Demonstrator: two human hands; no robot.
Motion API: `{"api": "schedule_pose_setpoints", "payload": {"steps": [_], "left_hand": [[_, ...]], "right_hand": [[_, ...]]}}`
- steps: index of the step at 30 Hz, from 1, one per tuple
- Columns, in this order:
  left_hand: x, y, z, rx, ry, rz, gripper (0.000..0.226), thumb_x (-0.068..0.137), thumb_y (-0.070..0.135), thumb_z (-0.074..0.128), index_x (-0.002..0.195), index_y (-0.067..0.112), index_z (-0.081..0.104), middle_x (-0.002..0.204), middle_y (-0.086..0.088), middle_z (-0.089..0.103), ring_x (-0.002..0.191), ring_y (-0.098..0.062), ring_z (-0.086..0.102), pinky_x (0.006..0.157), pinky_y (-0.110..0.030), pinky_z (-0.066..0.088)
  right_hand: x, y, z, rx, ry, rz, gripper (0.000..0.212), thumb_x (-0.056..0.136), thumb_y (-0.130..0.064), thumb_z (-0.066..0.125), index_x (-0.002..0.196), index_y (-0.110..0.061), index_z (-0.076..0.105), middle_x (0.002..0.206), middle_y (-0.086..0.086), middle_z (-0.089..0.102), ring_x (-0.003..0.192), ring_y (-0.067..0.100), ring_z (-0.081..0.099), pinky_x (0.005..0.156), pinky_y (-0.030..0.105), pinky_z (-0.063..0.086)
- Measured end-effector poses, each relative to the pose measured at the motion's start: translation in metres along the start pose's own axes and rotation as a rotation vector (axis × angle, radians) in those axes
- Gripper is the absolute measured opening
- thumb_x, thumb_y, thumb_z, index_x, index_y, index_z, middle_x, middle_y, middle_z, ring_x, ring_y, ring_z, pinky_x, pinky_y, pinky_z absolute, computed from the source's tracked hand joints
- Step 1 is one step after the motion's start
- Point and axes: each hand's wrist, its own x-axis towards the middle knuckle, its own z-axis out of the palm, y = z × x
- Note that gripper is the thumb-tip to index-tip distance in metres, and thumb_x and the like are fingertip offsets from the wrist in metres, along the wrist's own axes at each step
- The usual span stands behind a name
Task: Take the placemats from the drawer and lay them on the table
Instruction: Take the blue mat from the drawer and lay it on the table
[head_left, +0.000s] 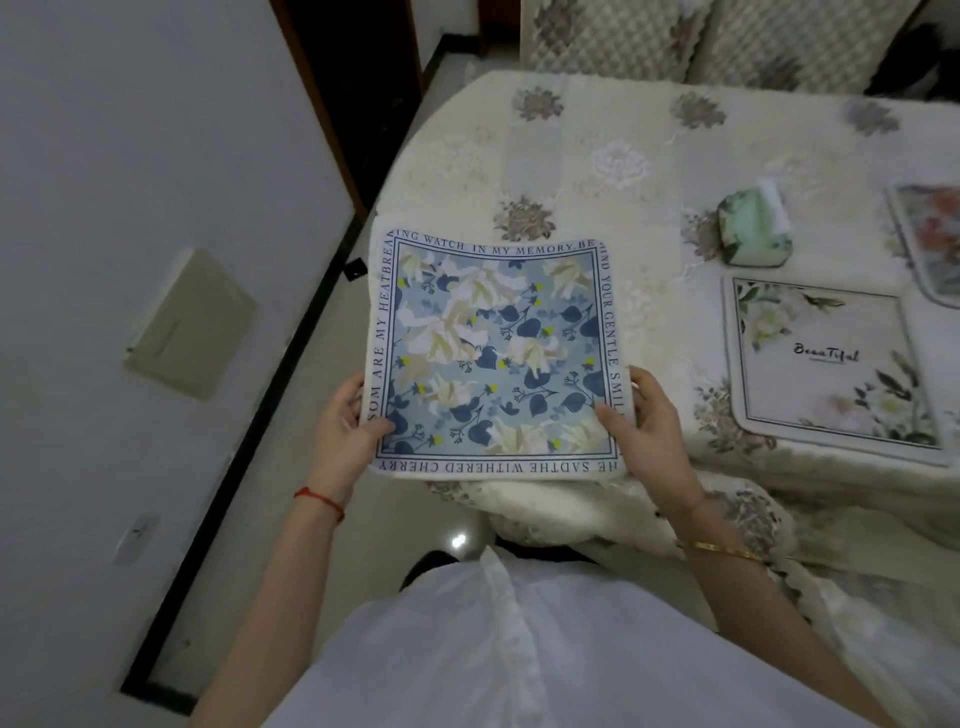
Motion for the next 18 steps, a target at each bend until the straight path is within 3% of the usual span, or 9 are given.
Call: {"api": "schedule_pose_setpoints", "payload": {"steps": [3,6,8,12,18], "left_hand": [[0.026,0.007,0.021,0.007,-0.042,-0.009,0.058,0.078,-0.022,0.053,0.13,0.004,0.05,0.111,-0.016,0.066,0.096,-0.027,0.066,0.075,-0.033,0.06],[0.053,0.011,0.039,0.021,-0.063,-0.032,0.056,0.079,-0.022,0.052,0.124,0.01,0.051,0.11,-0.016,0.066,0.097,-0.03,0.065,0.08,-0.04,0.057],[0.073,0.012,0.049,0.047,-0.094,-0.031,0.054,0.079,-0.021,0.053,0.119,0.015,0.052,0.107,-0.015,0.067,0.095,-0.03,0.065,0.075,-0.036,0.058],[0.118,0.007,0.067,0.103,-0.145,-0.045,0.055,0.078,-0.02,0.055,0.126,0.006,0.05,0.109,-0.018,0.067,0.094,-0.03,0.067,0.07,-0.031,0.06],[0.175,-0.001,0.099,0.213,-0.252,-0.047,0.055,0.078,-0.018,0.057,0.124,0.013,0.053,0.101,-0.008,0.07,0.079,-0.009,0.071,0.059,-0.022,0.057]], "right_hand": [[0.026,-0.001,-0.011,-0.032,0.026,-0.015,0.034,0.093,-0.002,0.058,0.125,-0.01,0.05,0.116,0.007,0.067,0.107,0.019,0.066,0.094,0.04,0.054],[0.048,0.004,-0.018,-0.037,0.07,0.01,0.035,0.093,-0.002,0.058,0.127,-0.006,0.049,0.119,0.012,0.065,0.11,0.024,0.064,0.095,0.048,0.052],[0.063,0.008,-0.021,-0.046,0.1,0.02,0.035,0.093,-0.003,0.058,0.127,-0.005,0.049,0.12,0.014,0.064,0.11,0.027,0.064,0.095,0.051,0.052],[0.091,0.017,-0.024,-0.068,0.155,0.055,0.033,0.093,-0.002,0.058,0.125,-0.007,0.05,0.119,0.014,0.064,0.109,0.026,0.063,0.095,0.051,0.052],[0.131,0.034,-0.027,-0.101,0.248,0.148,0.033,0.092,-0.003,0.059,0.123,-0.013,0.052,0.12,0.009,0.065,0.109,0.022,0.063,0.095,0.043,0.053]]}}
